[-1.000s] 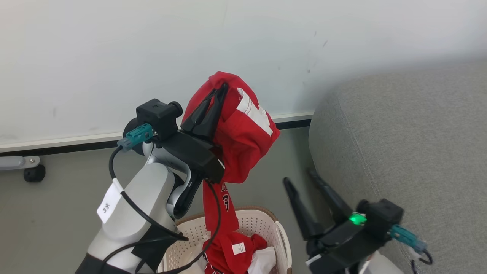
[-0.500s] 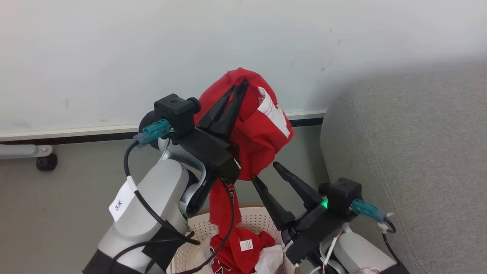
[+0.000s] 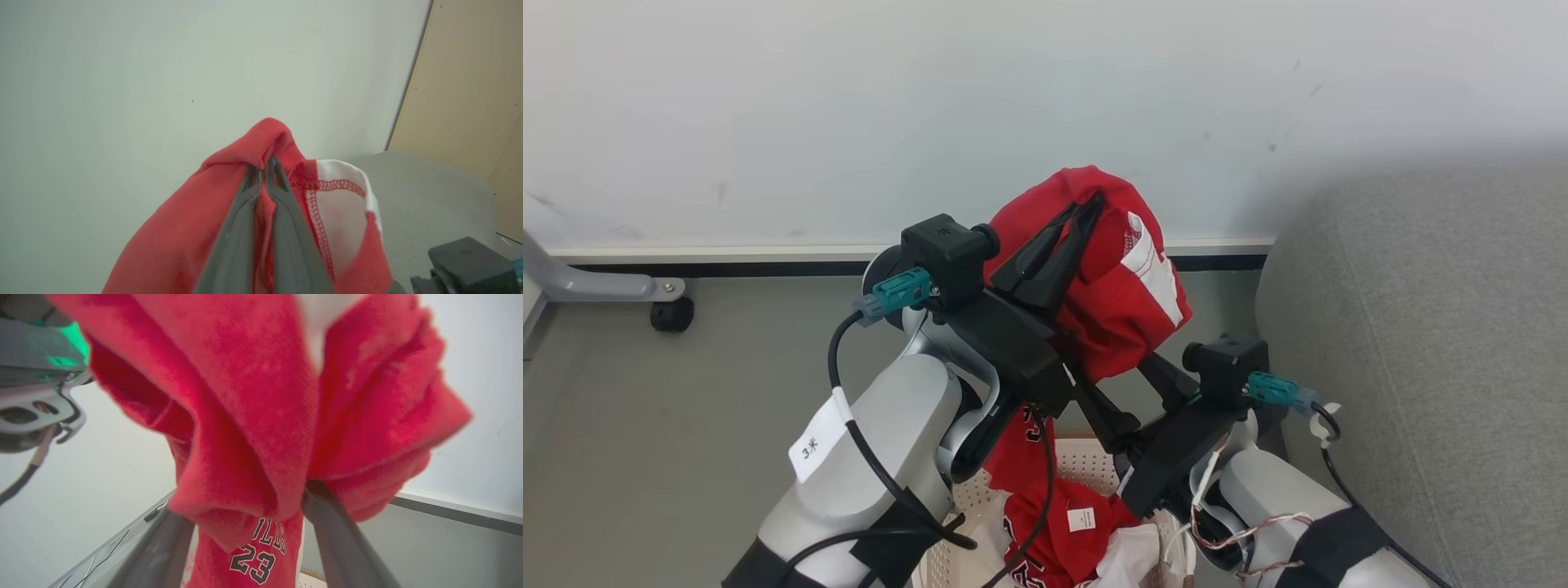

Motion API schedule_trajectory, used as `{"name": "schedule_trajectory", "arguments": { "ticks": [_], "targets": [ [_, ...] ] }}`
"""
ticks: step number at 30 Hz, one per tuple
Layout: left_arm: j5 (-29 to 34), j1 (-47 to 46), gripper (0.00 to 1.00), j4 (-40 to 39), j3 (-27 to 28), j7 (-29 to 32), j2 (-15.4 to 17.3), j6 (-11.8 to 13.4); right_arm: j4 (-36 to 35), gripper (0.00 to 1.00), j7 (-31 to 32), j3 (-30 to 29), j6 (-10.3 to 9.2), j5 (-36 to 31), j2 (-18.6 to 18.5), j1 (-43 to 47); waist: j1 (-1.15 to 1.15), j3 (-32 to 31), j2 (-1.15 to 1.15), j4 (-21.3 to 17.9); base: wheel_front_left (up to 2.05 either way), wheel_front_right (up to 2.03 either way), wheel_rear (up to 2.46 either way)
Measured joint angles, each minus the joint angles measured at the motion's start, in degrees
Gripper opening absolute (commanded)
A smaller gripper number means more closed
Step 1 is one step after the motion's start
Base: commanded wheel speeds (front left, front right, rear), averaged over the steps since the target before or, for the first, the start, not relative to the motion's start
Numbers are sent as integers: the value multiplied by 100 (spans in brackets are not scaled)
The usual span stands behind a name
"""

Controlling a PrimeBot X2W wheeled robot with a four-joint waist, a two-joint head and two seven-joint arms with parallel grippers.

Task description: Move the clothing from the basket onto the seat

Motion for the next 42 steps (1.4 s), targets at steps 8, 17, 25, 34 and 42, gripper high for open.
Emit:
{"name": "schedule_trajectory", "arguments": {
  "ticks": [8, 17, 25, 34, 42],
  "targets": [
    [-100, 4, 0, 53, -3, 18, 1, 2, 270, 0, -101, 169, 0, 283, 60, -283, 0, -5, 0, 113, 0, 0, 0],
    [-134, 144, 0, 250, 130, -32, 55, 45, 327, 0, -199, 91, 0, 412, 31, -250, 0, -32, 0, 44, 0, 0, 0],
    [-159, 604, 0, 388, 120, -33, 237, 49, 159, 0, -207, -297, 1, 439, -407, -11, -1, -126, 0, -143, 0, 0, 0],
    [-168, 949, 100, 110, -18, -42, 292, 44, -288, 0, -207, -932, 4, 377, -749, 251, -1, -224, 0, -389, 0, 0, 0],
    [-163, 1237, 100, -175, -163, -90, 474, 44, -949, 0, -207, -1403, -123, 57, -1155, 470, -1, -274, 0, -770, 0, 0, 0]
  ]
}}
